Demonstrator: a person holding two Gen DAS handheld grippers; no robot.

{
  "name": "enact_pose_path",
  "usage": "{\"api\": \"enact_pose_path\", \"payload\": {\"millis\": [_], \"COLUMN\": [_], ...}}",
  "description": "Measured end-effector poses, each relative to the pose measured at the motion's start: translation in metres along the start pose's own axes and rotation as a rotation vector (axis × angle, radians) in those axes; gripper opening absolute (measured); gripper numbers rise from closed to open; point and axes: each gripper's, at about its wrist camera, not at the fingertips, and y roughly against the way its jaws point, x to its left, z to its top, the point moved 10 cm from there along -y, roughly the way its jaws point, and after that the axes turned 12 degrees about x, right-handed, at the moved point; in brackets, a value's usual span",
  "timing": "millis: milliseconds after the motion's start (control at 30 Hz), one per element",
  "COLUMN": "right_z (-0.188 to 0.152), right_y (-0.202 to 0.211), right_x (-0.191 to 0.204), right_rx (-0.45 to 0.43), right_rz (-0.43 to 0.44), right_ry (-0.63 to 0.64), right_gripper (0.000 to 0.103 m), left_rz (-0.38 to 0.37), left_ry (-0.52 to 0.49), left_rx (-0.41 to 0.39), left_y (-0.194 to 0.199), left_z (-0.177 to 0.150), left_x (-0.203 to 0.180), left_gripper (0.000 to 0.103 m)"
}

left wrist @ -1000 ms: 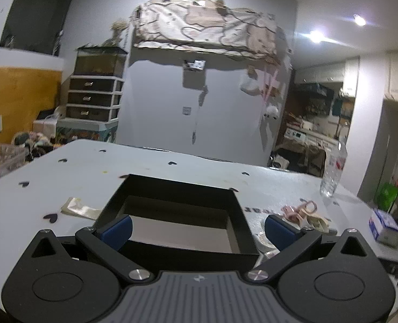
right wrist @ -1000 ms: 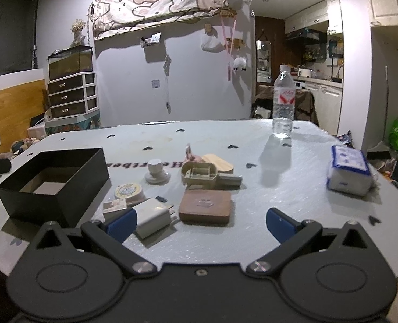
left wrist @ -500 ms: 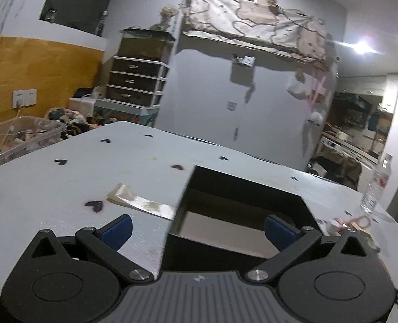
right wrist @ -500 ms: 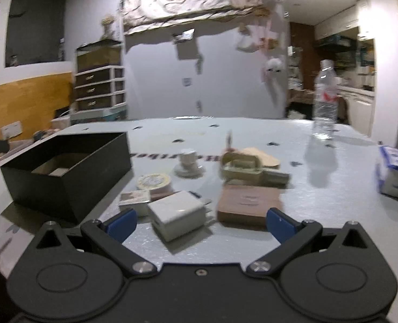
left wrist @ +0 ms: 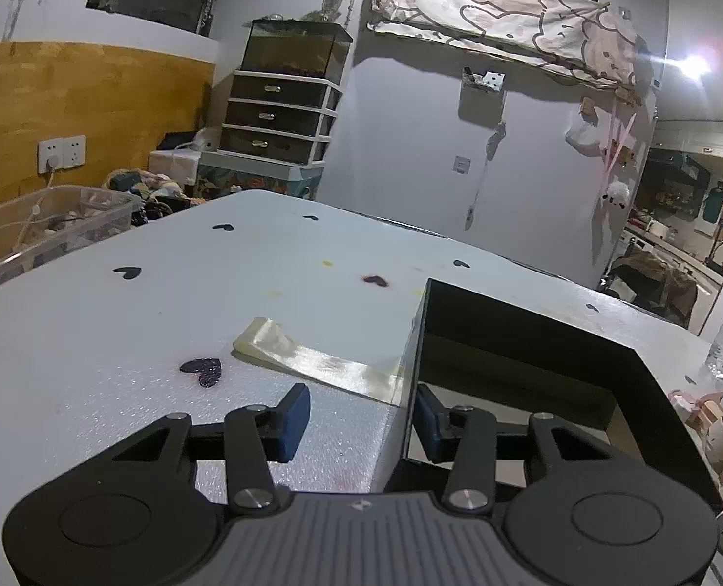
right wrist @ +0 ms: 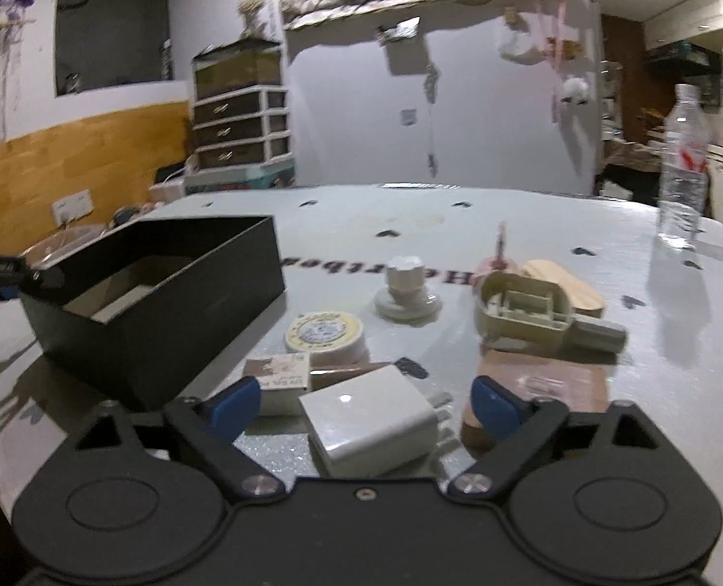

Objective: Organize rigid objects
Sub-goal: 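Grasp the black box wall with the left gripper and steady it, then place the white plug charger into the black box with the right gripper while the left gripper holds the box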

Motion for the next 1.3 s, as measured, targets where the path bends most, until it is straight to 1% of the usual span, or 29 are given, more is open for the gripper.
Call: {"api": "enact_pose_path", "payload": {"millis": [67, 133, 167, 200, 233, 300, 333, 400, 467, 633, 767, 900, 967, 1100, 1233, 1300], "right_z": [0.000, -0.001, -0.002, -0.003, -0.004, -0.004, -0.004, -0.002, -0.001, -0.002, -0.003, 0.004, 0.012, 0.038, 0.075, 0.094], "right_y": [-0.006, -0.009, -0.009, -0.009, -0.010, -0.011, -0.011, -0.013, -0.014, -0.012, -0.007, 0.006, 0.013, 0.025, 0.027, 0.024], "right_x": [0.003, 0.005, 0.005, 0.006, 0.006, 0.008, 0.007, 0.005, 0.005, 0.006, 0.005, 0.007, 0.008, 0.022, 0.053, 0.074], "right_rx": [0.024, 0.039, 0.045, 0.051, 0.059, 0.063, 0.068, 0.070, 0.074, 0.086, 0.098, 0.092, 0.083, 0.062, 0.049, 0.049], "right_rz": [0.004, -0.032, -0.047, -0.059, -0.071, -0.095, -0.107, -0.121, -0.117, -0.116, -0.110, -0.089, -0.071, -0.016, 0.074, 0.124], "right_ry": [0.029, 0.059, 0.068, 0.075, 0.084, 0.101, 0.104, 0.104, 0.113, 0.139, 0.140, 0.139, 0.138, 0.171, 0.248, 0.300], "right_gripper": [0.089, 0.085, 0.084, 0.083, 0.082, 0.081, 0.080, 0.076, 0.074, 0.074, 0.073, 0.073, 0.073, 0.073, 0.073, 0.073], "left_rz": [-0.001, -0.006, -0.013, -0.020, -0.026, -0.033, -0.032, -0.006, 0.001, 0.012, 0.016, 0.016, 0.012, -0.001, -0.027, -0.037], "left_ry": [-0.011, -0.017, -0.020, -0.026, -0.036, -0.052, -0.063, -0.090, -0.103, -0.138, -0.136, -0.135, -0.137, -0.141, -0.142, -0.148], "left_rx": [0.001, 0.004, 0.005, 0.006, 0.010, 0.014, 0.016, 0.019, 0.027, 0.040, 0.043, 0.052, 0.057, 0.069, 0.081, 0.083], "left_y": [-0.002, -0.003, -0.004, -0.005, -0.005, -0.005, -0.005, -0.005, -0.005, -0.002, -0.001, -0.001, -0.001, -0.002, -0.003, -0.003], "left_z": [0.001, 0.002, 0.001, 0.001, 0.000, 0.000, 0.000, 0.000, 0.000, -0.002, -0.002, -0.001, 0.000, 0.002, 0.002, 0.000], "left_x": [0.001, 0.002, 0.002, 0.001, -0.002, -0.007, -0.011, -0.014, -0.016, -0.021, -0.021, -0.022, -0.023, -0.023, -0.022, -0.023], "left_gripper": [0.047, 0.043, 0.038, 0.030, 0.027, 0.011, 0.011, 0.011, 0.011, 0.010, 0.008, 0.006, 0.005, 0.004, 0.003, 0.004]}}
